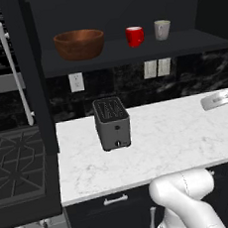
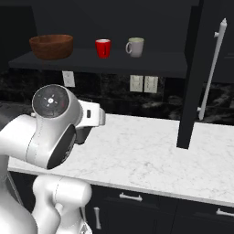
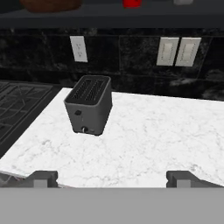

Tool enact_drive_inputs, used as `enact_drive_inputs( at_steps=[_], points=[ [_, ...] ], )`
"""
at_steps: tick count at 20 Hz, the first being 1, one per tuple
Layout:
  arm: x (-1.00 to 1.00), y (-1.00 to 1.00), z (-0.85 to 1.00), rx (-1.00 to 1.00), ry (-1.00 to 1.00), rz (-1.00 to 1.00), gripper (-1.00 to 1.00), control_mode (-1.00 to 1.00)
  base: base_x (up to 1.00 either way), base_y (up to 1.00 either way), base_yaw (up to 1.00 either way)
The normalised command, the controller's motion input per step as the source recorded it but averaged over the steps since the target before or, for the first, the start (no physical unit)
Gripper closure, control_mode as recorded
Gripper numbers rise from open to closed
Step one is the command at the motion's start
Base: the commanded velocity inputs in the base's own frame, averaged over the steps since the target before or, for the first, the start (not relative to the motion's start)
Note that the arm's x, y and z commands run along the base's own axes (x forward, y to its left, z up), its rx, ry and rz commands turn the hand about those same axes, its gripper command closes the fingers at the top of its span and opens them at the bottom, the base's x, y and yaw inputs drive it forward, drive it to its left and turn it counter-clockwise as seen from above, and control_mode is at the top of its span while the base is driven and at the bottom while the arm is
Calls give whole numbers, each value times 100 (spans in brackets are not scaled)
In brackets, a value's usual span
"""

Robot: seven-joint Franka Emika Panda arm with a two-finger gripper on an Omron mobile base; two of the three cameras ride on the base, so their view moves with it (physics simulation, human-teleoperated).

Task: Gather all objects into one cabinet and sort the glasses and bowls to opposite sides.

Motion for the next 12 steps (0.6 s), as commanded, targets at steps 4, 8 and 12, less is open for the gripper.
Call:
enact_drive_inputs(
  at_steps=[4,8,12],
  points=[
    [-48,-18,32,-9,0,7,-100,-100,0,0,0],
    [-1,0,0,0,0,0,-100,-100,0,0,0],
    [0,0,0,0,0,0,-100,-100,0,0,0]
  ],
)
